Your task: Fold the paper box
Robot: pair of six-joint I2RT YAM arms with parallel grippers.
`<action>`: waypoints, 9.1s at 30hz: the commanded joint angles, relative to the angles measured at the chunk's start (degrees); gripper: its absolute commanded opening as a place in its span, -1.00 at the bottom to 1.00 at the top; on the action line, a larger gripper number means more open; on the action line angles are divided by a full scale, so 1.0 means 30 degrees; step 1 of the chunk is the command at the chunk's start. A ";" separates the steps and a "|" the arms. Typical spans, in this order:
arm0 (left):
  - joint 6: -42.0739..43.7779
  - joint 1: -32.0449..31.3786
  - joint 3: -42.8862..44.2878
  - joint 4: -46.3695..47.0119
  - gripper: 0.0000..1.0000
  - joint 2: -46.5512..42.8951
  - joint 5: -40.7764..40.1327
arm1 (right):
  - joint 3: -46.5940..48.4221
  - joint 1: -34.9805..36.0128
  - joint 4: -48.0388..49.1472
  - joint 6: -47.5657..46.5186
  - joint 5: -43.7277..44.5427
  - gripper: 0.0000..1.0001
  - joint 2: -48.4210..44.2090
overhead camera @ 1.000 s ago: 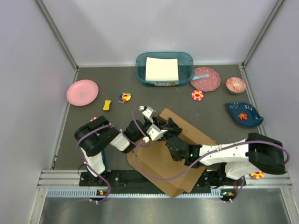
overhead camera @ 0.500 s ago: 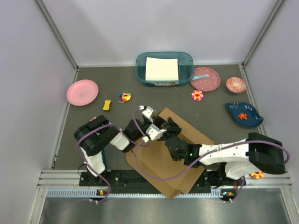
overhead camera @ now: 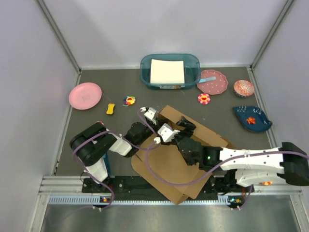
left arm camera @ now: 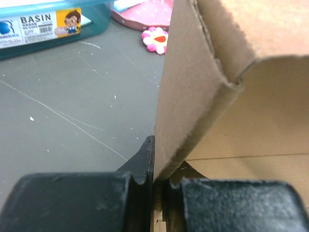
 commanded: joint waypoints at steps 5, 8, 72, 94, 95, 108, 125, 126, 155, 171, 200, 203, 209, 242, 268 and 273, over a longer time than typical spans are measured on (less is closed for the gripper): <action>0.0665 -0.0192 0.0794 -0.0460 -1.00 -0.1733 -0.1303 | 0.1774 0.0491 -0.3585 0.3052 -0.1344 0.72 -0.3583; 0.0959 -0.0280 0.0970 -0.1426 -1.00 -0.2026 -0.1889 | 0.1774 0.0462 -0.3732 0.3551 -0.1900 0.74 -0.4667; 0.2159 0.0130 0.7416 -2.0150 -1.00 -0.1675 -1.2145 | 0.3999 -1.1345 -1.3284 1.3484 -0.2137 0.36 -0.3296; 0.3069 0.0100 0.7124 -1.9623 -1.00 -0.2086 -1.1383 | 0.5496 -1.3512 -0.7542 0.8151 -0.2836 0.31 0.1657; 0.3069 0.0100 0.7095 -1.9622 -1.00 -0.2115 -1.1411 | 0.5263 -1.3600 -0.7397 0.8210 -0.2897 0.30 0.1717; 0.2747 0.0100 0.6948 -1.9476 -1.00 -0.2320 -1.1295 | 0.4997 -1.4421 -0.7453 1.0318 -0.4390 -0.38 0.2449; 0.0609 0.0042 0.6655 -2.0032 -1.00 -0.2495 -1.1851 | 0.4178 -1.4363 -1.0151 2.3936 -0.9369 -1.00 0.1717; 0.0405 0.0071 0.6626 -2.0091 -1.00 -0.2496 -1.1880 | 0.4003 -1.4391 -0.9917 2.4552 -0.9923 -1.00 0.1688; -0.1997 0.0540 0.7709 -2.3108 -1.00 -0.2349 -1.2788 | -0.0333 -1.4450 -1.3752 2.5699 -0.7494 0.47 -0.7041; -0.2674 0.0745 0.6363 -2.2202 -1.00 -0.3140 -1.3258 | -0.3293 -1.5036 -1.0093 2.8484 -0.9812 0.35 -0.3646; -0.2644 0.0394 0.6186 -2.1849 -1.00 -0.3023 -1.2935 | -0.4347 -1.4803 -0.1045 2.5731 -1.1653 -0.77 0.0253; -0.2673 0.0364 0.6128 -2.1790 -1.00 -0.2877 -1.2994 | -0.4203 -1.4393 -0.0279 2.5291 -1.2475 -0.78 0.0544; -0.2732 0.0364 0.6040 -2.1761 -1.00 -0.2818 -1.3081 | -0.3499 -1.3425 -0.0510 2.4296 -1.3414 -0.71 0.1659; -0.1473 0.0364 0.5132 -1.9770 -1.00 -0.3316 -1.2790 | -0.3643 -1.9137 -0.2128 2.0603 -0.9225 0.18 -0.5227; -0.1413 0.0335 0.4780 -1.9153 -1.00 -0.3345 -1.3402 | -0.5344 -1.9959 -0.1087 2.0865 -1.3383 -0.78 -0.6446; -0.1736 0.0335 0.4868 -1.9095 -1.00 -0.3345 -1.3872 | -0.5695 -1.9082 -0.2853 2.1393 -1.4963 -1.00 -0.8535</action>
